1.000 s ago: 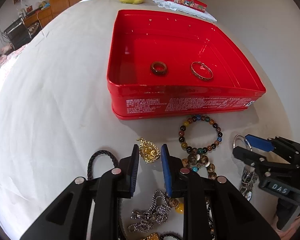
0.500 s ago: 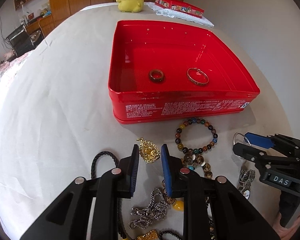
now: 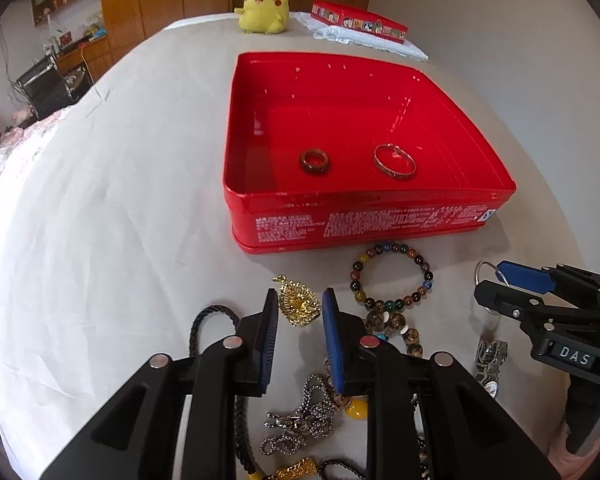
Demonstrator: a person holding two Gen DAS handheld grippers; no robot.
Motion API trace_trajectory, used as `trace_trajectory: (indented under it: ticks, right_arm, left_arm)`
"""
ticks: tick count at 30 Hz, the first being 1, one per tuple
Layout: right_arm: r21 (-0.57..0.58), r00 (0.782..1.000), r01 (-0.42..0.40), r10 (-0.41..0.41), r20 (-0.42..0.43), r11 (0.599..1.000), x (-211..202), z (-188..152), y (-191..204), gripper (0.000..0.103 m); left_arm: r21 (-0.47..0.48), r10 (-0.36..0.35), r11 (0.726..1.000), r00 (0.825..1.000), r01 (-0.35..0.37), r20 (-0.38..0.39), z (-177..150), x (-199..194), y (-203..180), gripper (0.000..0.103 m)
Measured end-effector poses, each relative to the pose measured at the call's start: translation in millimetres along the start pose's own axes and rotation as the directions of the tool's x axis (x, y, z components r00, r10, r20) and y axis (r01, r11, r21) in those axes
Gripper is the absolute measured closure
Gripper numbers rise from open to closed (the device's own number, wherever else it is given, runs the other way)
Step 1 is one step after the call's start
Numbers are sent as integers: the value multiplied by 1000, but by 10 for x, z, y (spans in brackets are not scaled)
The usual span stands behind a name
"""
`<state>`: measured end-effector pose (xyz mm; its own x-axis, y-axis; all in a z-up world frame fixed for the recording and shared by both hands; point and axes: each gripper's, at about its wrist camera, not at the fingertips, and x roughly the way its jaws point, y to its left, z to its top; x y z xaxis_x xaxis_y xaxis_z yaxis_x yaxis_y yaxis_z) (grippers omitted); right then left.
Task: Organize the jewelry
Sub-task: 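Grasp the gold pendant with the left tool while the right tool grasps the open silver bangle, then carry the pendant and bangle into the red box and open both tools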
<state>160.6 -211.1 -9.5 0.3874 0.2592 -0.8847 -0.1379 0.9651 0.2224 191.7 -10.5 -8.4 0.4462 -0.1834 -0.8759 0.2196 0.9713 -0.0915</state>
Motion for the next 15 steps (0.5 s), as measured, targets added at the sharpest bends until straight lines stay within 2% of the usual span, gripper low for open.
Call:
trace_trajectory:
  ticks: [9, 15]
  right_arm:
    - [-15, 999, 5, -4, 39, 1000, -217, 152, 45, 58]
    - [-24, 997, 17, -15, 73, 1000, -375, 406, 40, 58]
  left_arm:
    - [15, 16, 1000, 999, -17, 45, 105, -180, -13, 81]
    - [40, 40, 998, 996, -43, 80, 260, -312, -63, 81]
